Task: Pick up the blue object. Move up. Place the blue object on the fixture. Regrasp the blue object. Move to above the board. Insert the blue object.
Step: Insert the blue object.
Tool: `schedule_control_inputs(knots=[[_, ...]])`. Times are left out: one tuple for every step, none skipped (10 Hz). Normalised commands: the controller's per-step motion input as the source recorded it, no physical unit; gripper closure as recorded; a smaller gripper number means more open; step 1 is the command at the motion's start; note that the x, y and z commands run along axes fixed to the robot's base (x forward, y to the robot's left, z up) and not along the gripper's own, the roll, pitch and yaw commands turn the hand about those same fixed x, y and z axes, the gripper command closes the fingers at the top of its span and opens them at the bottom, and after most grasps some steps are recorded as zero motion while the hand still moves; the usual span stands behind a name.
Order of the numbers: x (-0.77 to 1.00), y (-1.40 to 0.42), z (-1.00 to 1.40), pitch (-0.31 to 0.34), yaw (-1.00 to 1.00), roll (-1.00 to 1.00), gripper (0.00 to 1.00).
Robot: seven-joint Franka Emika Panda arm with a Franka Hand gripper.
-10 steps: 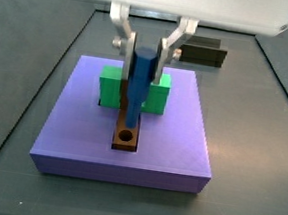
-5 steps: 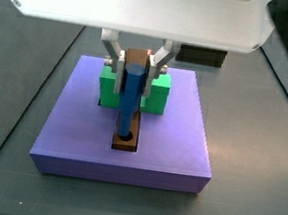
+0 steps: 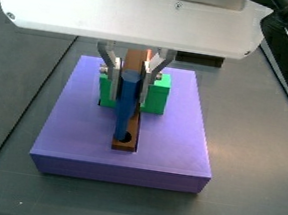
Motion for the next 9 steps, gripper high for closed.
schedule_control_inputs(knots=[[0.28, 0.0, -0.01, 0.0, 0.23, 0.01, 1.0], [0.25, 0.0, -0.03, 0.0, 0.23, 0.02, 1.0], [0.16, 0.0, -0.03, 0.0, 0.2, 0.04, 1.0], [0.0, 0.03, -0.04, 0.0, 0.14, 0.03, 1.0], [0.0, 0.02, -0.07, 0.0, 0.14, 0.04, 1.0], [0.0, 0.01, -0.11, 0.0, 0.16, 0.04, 1.0], [0.0, 0.02, -0.14, -0.01, 0.14, 0.06, 1.0], [0.0, 0.0, -0.2, -0.043, 0.15, 0.05, 1.0], [-0.07, 0.0, -0.32, -0.106, 0.15, 0.06, 1.0]])
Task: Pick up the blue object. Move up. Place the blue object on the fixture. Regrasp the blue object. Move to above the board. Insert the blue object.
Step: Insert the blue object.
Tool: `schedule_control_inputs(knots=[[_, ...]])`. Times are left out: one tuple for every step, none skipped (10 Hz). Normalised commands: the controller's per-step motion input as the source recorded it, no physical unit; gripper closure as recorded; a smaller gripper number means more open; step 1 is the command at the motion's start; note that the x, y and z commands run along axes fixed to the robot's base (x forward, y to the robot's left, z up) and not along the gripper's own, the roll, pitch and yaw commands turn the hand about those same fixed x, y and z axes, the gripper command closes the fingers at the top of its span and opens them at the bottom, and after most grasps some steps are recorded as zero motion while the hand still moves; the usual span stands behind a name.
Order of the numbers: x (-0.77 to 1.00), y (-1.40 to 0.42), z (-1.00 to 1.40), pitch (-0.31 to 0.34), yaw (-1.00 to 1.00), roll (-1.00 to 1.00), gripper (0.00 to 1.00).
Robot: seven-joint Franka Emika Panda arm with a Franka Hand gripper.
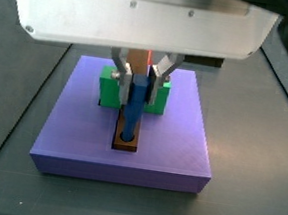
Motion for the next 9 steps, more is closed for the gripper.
schedule_control_inputs(knots=[[-0.07, 0.0, -0.35, -0.123, 0.14, 0.06, 1.0], [-0.03, -0.02, -0.32, -0.111, 0.11, 0.04, 1.0], [-0.05, -0.03, -0.35, -0.133, 0.11, 0.03, 1.0], [-0.05, -0.07, -0.34, -0.139, 0.11, 0.04, 1.0], [-0.04, -0.07, -0.34, -0.14, 0.11, 0.04, 1.0], [0.0, -0.04, -0.31, -0.109, 0.08, 0.01, 1.0], [0.0, -0.05, -0.27, -0.067, 0.02, 0.01, 1.0], [0.0, -0.04, -0.23, -0.046, 0.02, 0.02, 1.0], [0.0, 0.0, 0.0, 0.0, 0.0, 0.0, 1.0]])
